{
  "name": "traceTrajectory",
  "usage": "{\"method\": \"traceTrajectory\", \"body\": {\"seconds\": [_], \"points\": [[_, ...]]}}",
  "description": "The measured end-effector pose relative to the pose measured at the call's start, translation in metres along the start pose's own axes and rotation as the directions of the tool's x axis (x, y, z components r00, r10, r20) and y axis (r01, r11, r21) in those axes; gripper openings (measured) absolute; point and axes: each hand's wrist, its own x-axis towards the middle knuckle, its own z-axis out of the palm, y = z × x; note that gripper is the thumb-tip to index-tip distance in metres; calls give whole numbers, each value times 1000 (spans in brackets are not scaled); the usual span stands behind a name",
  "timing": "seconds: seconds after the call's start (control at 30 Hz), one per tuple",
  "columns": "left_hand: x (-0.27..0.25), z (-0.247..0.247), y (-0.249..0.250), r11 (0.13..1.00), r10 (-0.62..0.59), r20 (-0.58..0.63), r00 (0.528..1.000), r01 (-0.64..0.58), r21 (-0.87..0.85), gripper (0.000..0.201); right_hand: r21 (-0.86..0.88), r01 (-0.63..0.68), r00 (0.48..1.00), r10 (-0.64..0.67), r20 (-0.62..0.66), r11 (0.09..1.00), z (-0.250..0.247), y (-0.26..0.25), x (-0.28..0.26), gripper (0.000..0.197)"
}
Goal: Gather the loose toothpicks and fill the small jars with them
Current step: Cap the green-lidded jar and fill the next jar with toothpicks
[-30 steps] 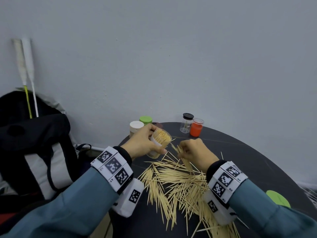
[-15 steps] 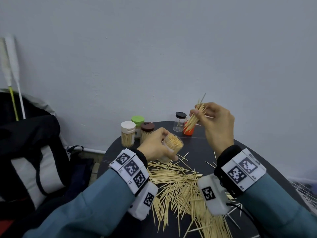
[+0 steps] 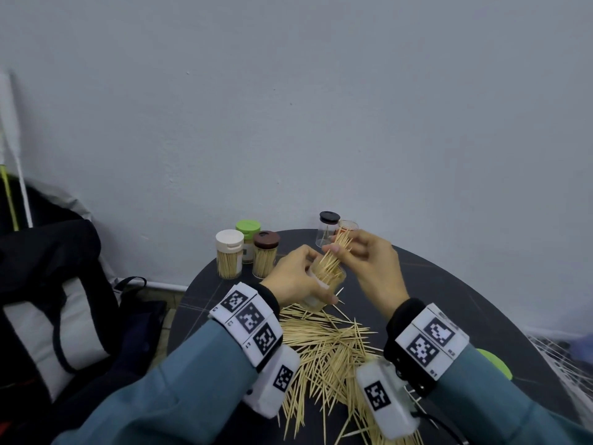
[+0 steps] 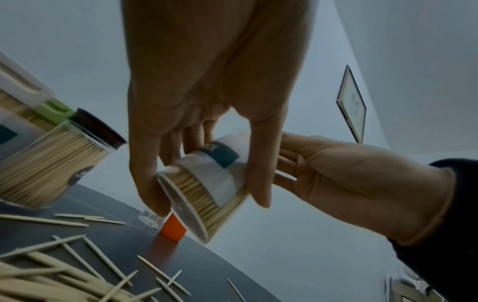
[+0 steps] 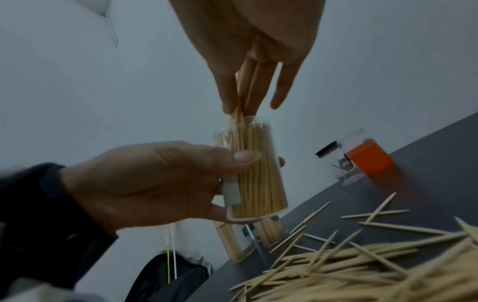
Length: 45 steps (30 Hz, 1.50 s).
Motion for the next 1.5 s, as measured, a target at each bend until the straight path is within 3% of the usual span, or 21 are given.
{"method": "traceTrajectory", "body": {"seconds": [0.13,0.33,0.43,0.6,0.73,0.9,1.1,1.27,1.4,1.5], "points": [[-1,-1,0,1000,-9,-8,1000,9,11,73,-98,17,997,-9,78,995,0,1,-4,12],[-2,1,1,1000,-27,19,999,27,10,70,-33,-19,994,23,106,999,3,-2,-9,21],[-3,2,3,1000,-17,25,1000,17,12,67,-39,-72,982,77,173,997,4,-2,-10,36],[-5,5,4,999,-11,95,995,6,49,67,-195,-141,933,196,301,971,7,4,-11,70],[-3,3,2,999,-26,53,998,24,36,67,-251,-165,913,244,328,954,0,3,-13,61],[-1,2,3,998,-44,9,999,44,-40,64,-121,-172,934,201,295,978,-10,-5,-15,66],[-2,7,3,998,-45,12,999,45,-41,62,-270,-115,854,234,464,956,-4,-2,-21,68],[-4,3,5,997,-44,-29,999,43,-61,63,-301,-77,894,199,402,951,-8,-7,-19,65],[-7,-2,6,995,-53,-38,998,50,-91,65,-366,-52,852,232,469,929,-9,-9,-21,51],[-8,-4,6,995,-50,-42,998,47,-84,67,-370,-24,868,203,453,929,-9,-11,-21,49]]}}
